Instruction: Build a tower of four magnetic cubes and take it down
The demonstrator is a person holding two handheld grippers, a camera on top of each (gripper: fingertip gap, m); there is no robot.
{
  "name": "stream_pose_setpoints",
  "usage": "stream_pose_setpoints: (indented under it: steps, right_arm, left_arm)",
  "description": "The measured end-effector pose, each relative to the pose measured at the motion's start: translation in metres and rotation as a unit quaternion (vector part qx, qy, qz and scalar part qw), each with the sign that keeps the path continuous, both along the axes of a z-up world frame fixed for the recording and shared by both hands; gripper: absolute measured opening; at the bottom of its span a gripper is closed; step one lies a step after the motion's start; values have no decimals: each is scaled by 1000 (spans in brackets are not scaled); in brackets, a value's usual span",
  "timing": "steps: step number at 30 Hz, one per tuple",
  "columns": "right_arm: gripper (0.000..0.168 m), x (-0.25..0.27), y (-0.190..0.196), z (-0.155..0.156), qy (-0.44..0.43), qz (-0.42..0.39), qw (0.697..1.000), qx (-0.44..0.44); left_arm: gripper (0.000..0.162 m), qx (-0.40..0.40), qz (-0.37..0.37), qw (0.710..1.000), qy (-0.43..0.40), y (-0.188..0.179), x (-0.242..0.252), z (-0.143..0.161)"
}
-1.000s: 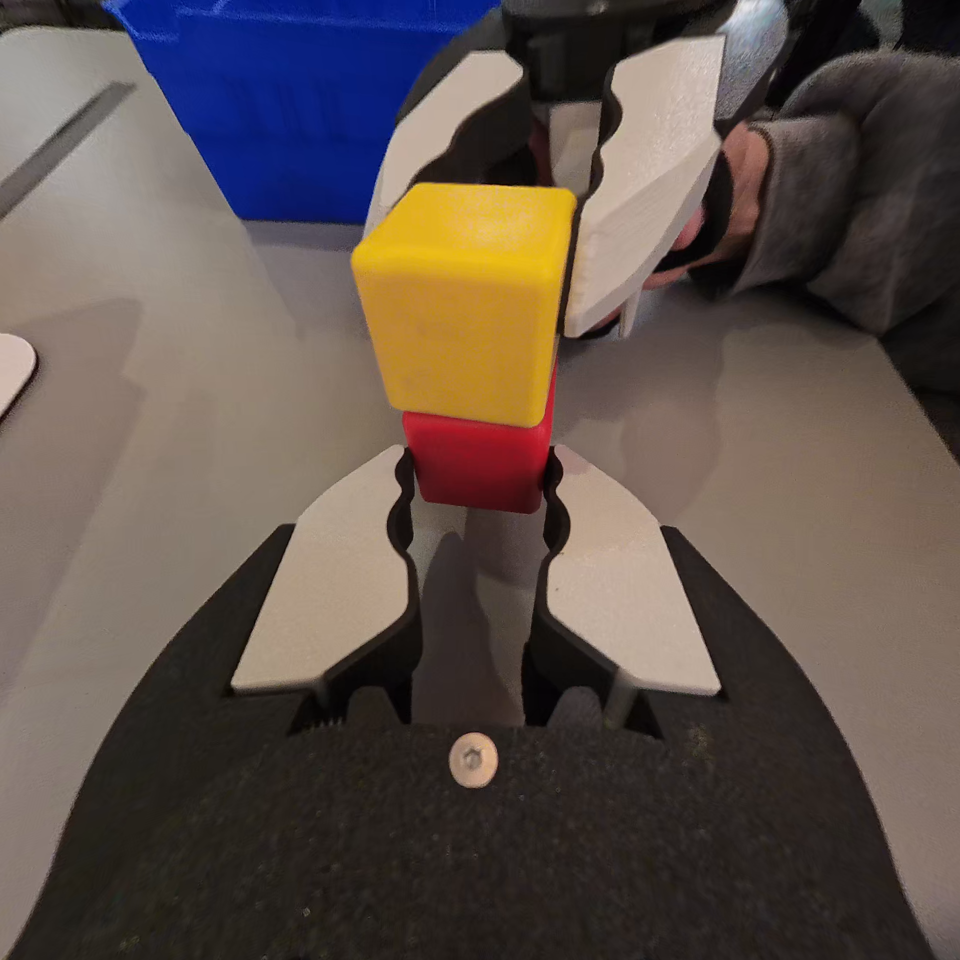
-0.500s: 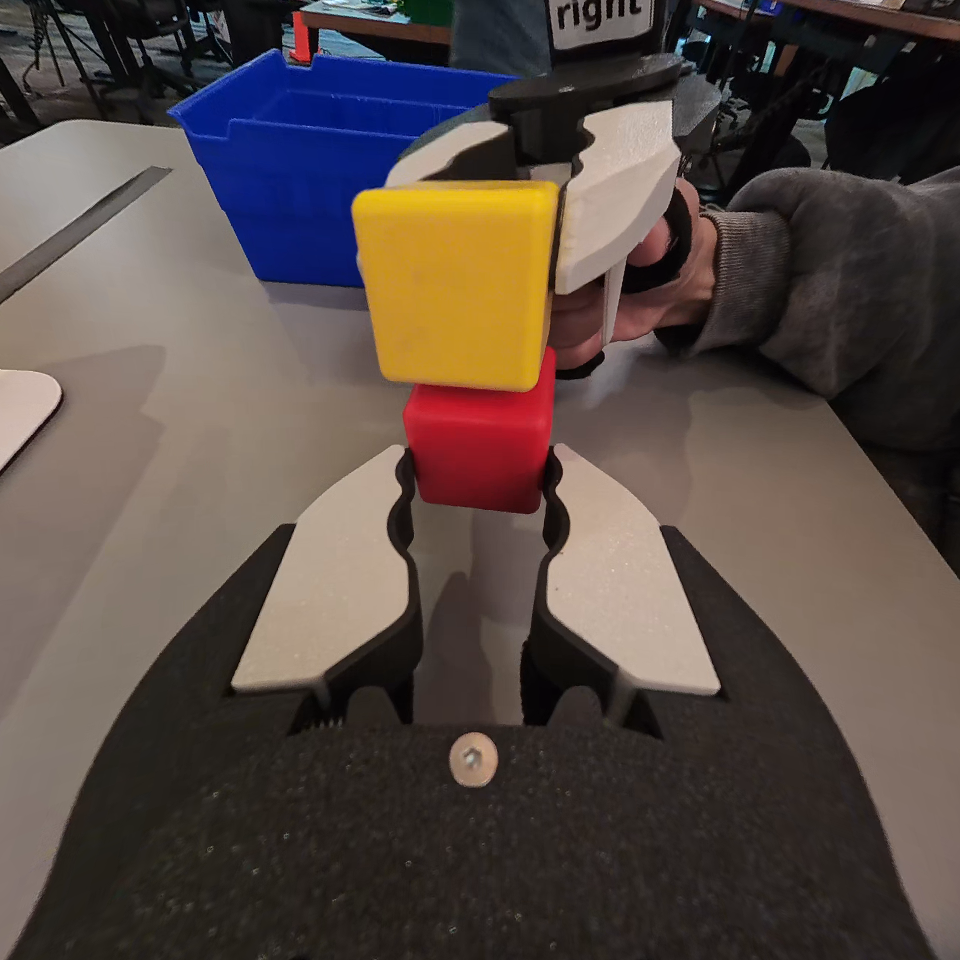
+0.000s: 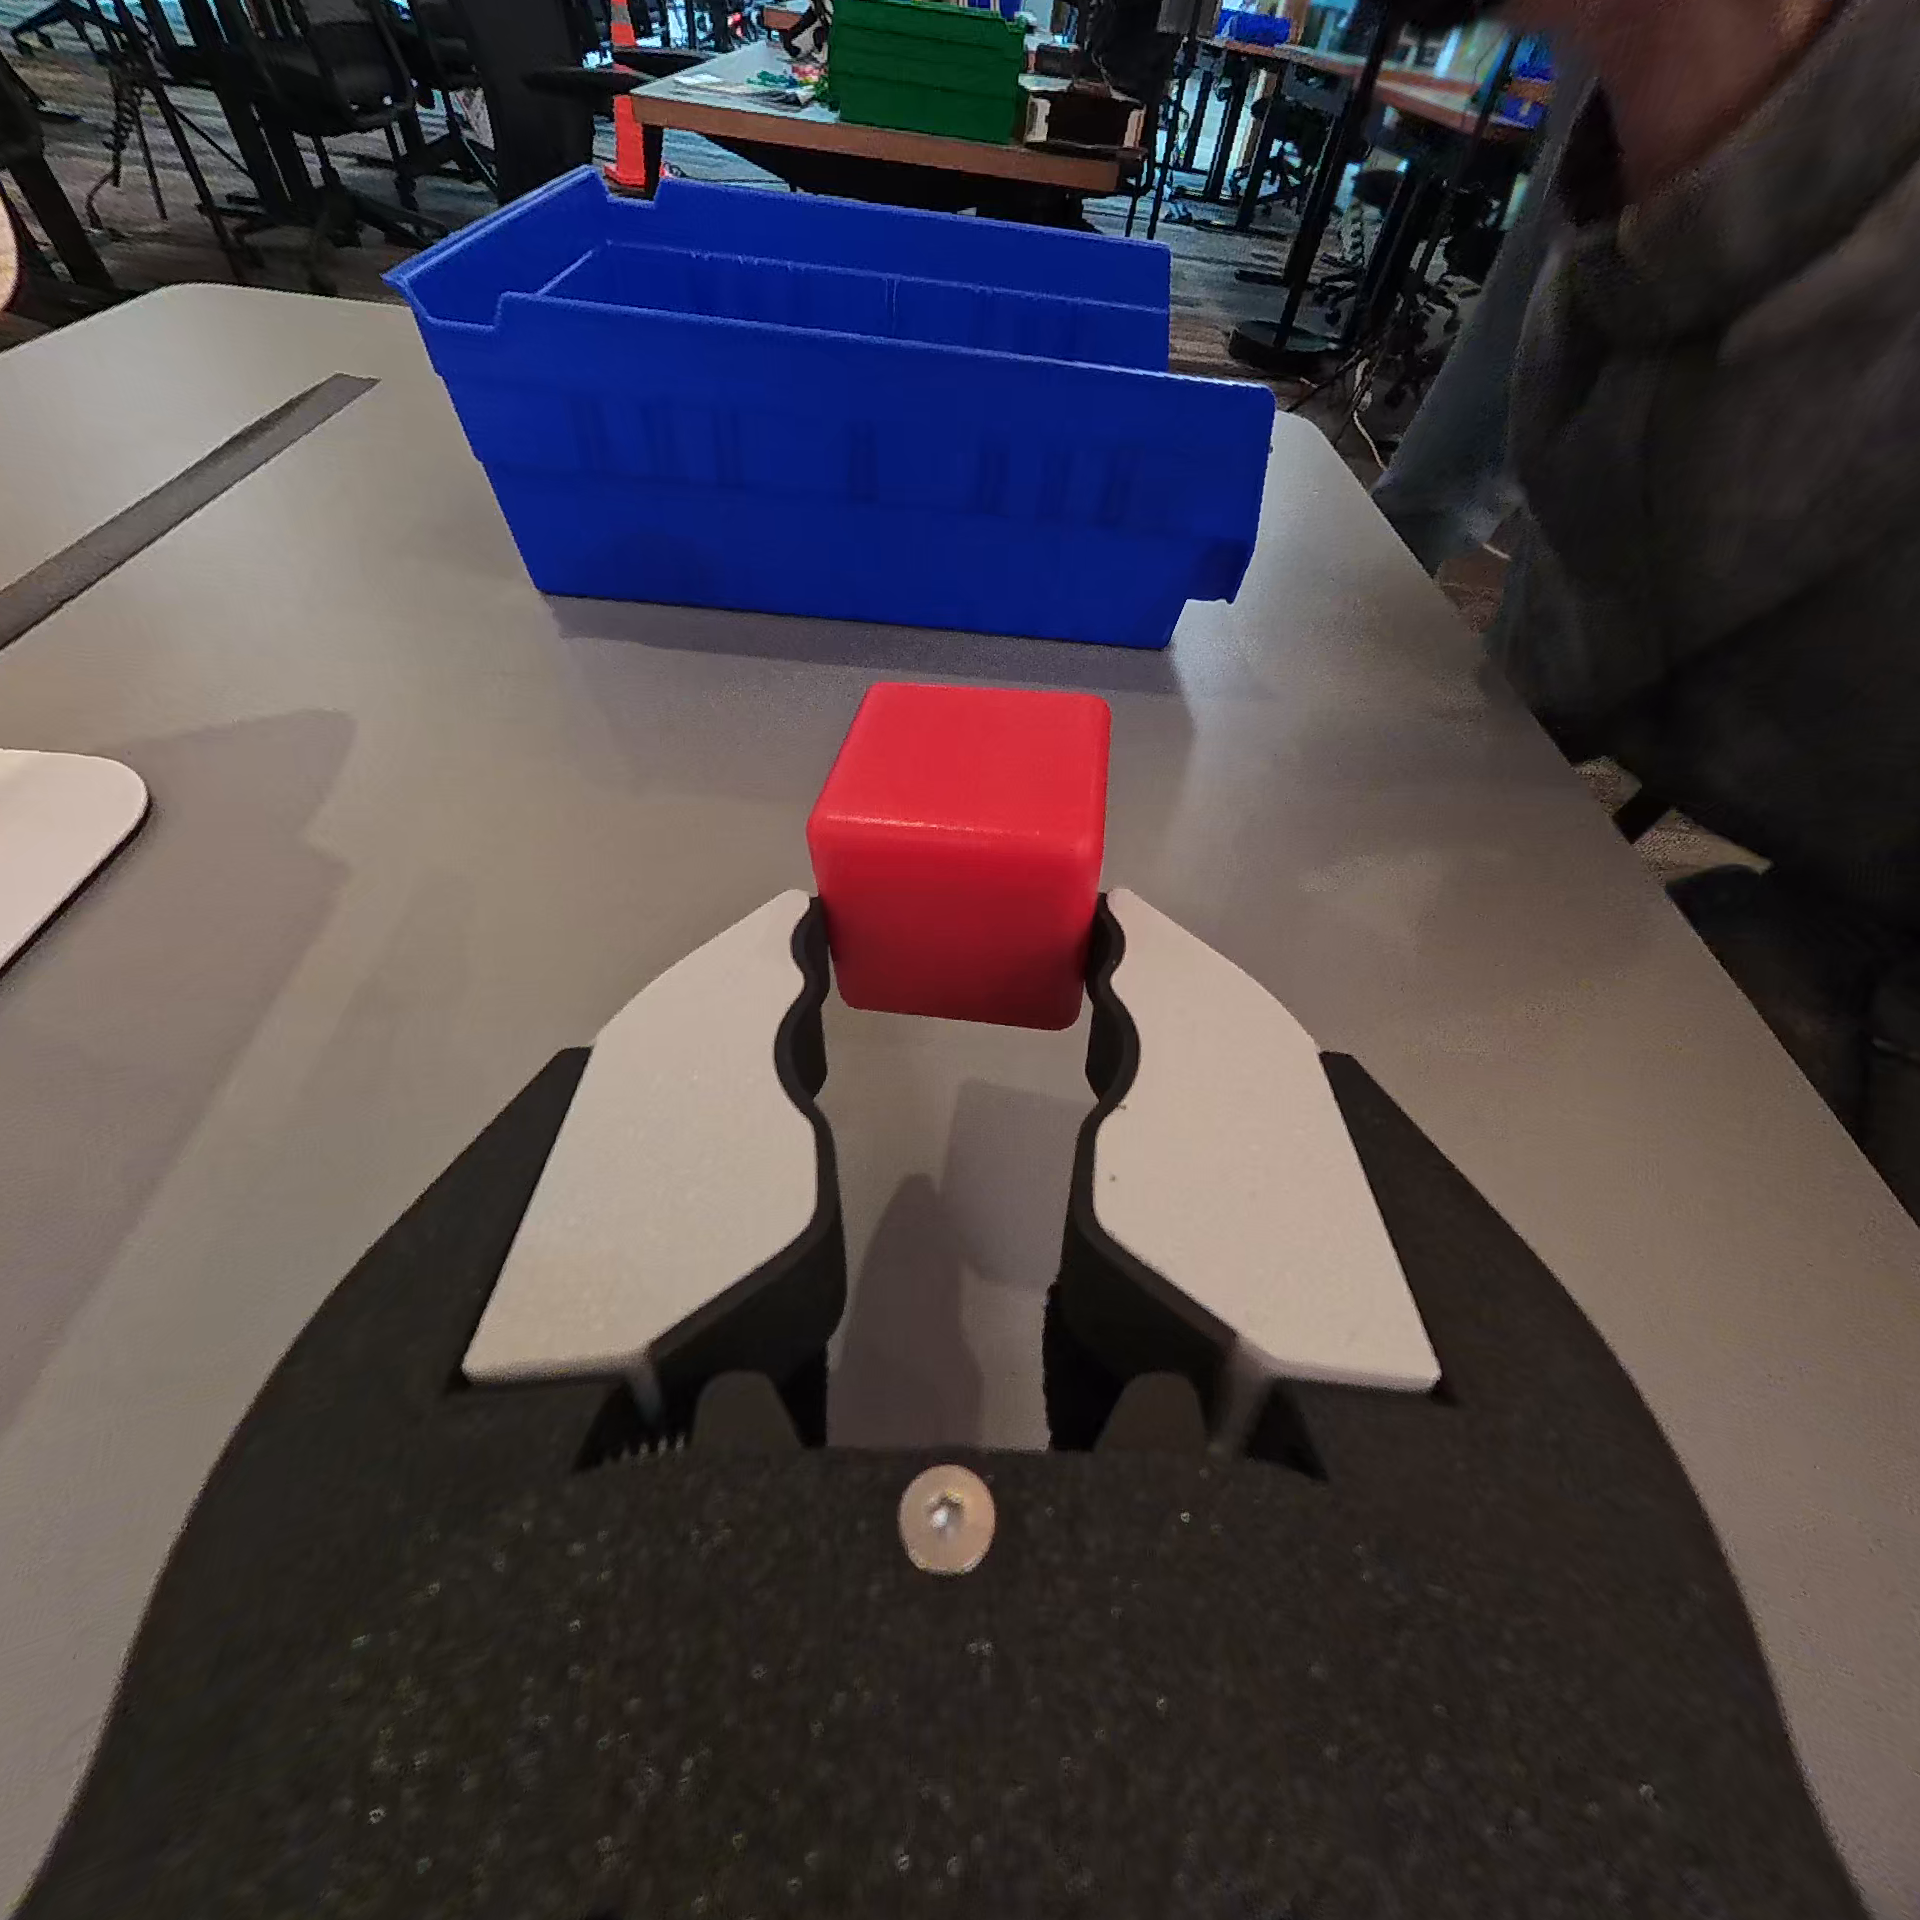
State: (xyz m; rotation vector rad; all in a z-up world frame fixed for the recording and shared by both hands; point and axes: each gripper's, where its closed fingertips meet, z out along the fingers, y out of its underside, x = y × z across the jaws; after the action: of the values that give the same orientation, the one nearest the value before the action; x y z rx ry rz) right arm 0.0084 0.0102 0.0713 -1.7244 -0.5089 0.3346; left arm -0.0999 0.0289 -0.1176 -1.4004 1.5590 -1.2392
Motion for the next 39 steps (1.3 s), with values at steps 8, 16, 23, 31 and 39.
stream_pose_setpoints:
  steps: [8, 16, 23, 31, 39]
  right_arm:
    - [51, 197, 38, -83, -198, -184, 914, -303]
    - [51, 248, 54, -188, -267, -143, 810, -503]
    - [51, 267, 63, -232, -330, -133, 750, -558]
    - [51, 273, 62, -247, -367, -118, 730, -564]
    - [75, 250, 61, -210, -313, -97, 820, -470]
  left_arm:
    - [47, 0, -3, 1000, 11, -2, 1, -3]
    - [47, -3, -6, 1000, 18, -3, 0, -5]
    - [47, -3, -9, 1000, 25, -4, 1, -7]
    - [47, -2, -11, 999, 32, -4, 1, -9]
    - [47, -2, -7, 1000, 26, -3, 1, -7]
